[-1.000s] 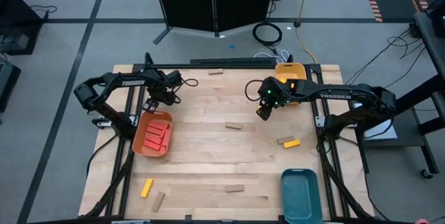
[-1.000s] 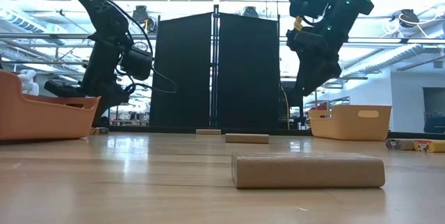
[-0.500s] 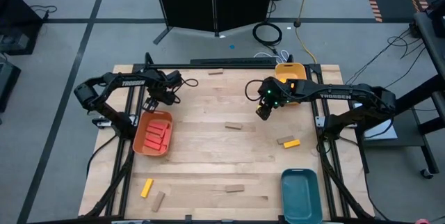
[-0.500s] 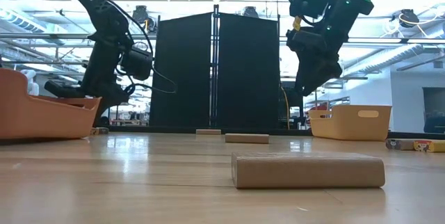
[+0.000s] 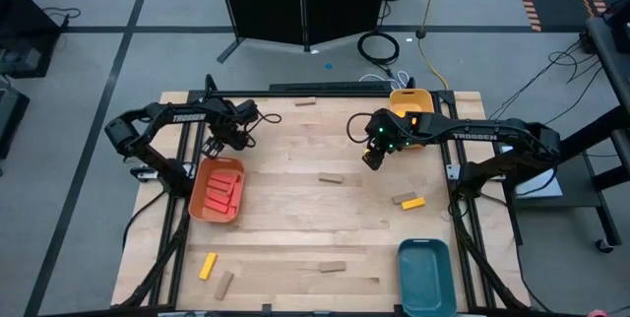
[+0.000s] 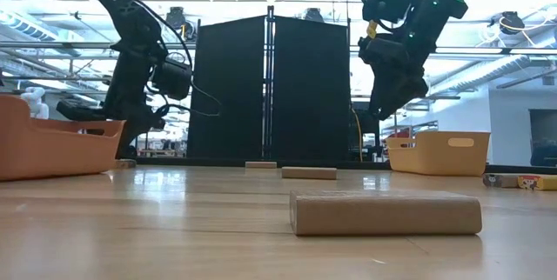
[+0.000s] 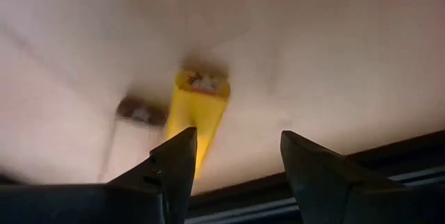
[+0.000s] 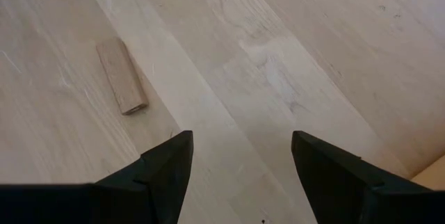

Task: Sort blocks
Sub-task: Put the yellow block into the yellow bin

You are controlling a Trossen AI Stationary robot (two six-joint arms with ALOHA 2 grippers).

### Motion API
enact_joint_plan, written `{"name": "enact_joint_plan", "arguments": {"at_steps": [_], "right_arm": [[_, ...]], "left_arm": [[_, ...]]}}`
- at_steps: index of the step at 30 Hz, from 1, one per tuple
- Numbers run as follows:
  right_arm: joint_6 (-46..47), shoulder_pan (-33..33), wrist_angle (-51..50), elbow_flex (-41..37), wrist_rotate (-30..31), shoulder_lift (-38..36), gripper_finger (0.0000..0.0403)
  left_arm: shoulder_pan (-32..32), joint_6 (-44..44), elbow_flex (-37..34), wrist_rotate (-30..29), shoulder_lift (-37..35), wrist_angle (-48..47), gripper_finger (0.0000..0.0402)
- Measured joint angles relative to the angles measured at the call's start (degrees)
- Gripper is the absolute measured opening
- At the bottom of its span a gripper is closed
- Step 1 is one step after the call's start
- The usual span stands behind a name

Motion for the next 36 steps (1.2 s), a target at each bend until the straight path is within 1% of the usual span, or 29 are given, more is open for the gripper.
{"name": "enact_joint_plan", "arguments": {"at_steps": [1,3,13,18,21,23,26,30,36], "right_arm": [[0.0,0.0,0.0,0.0,0.0,0.0,0.0238],[-0.1,0.0,0.0,0.0,0.0,0.0,0.0238],[-0.8,0.0,0.0,0.0,-0.1,0.0,0.0238],[-1.8,0.0,0.0,0.0,-1.9,0.0,0.0238],[-1.8,0.0,0.0,0.0,-2.1,0.0,0.0238],[-1.8,0.0,0.0,0.0,-2.9,0.0,0.0238],[-2.3,0.0,0.0,0.0,-3.1,0.0,0.0238],[-2.9,0.0,0.0,0.0,-3.1,0.0,0.0238],[-3.2,0.0,0.0,0.0,-3.1,0.0,0.0238]], "left_arm": [[-0.2,-0.2,0.1,-1.4,0.0,0.5,0.0205],[-0.2,-0.3,0.4,-2.4,0.0,0.6,0.0205],[-0.2,-1.1,0.5,-3.2,-0.1,2.4,0.0205],[-0.1,-1.5,0.7,-3.2,-0.1,2.5,0.0205],[-0.3,-1.7,1.3,-3.1,-0.1,-0.1,0.0205],[-0.7,-1.9,2.5,-2.9,-0.3,-3.0,0.0205],[-0.7,-2.1,4.4,-2.5,-0.8,-4.7,0.0205],[0.8,-3.6,6.4,-1.9,-2.2,-1.8,0.0205],[3.3,-5.4,6.4,-5.9,-1.0,1.9,0.0205]]}}
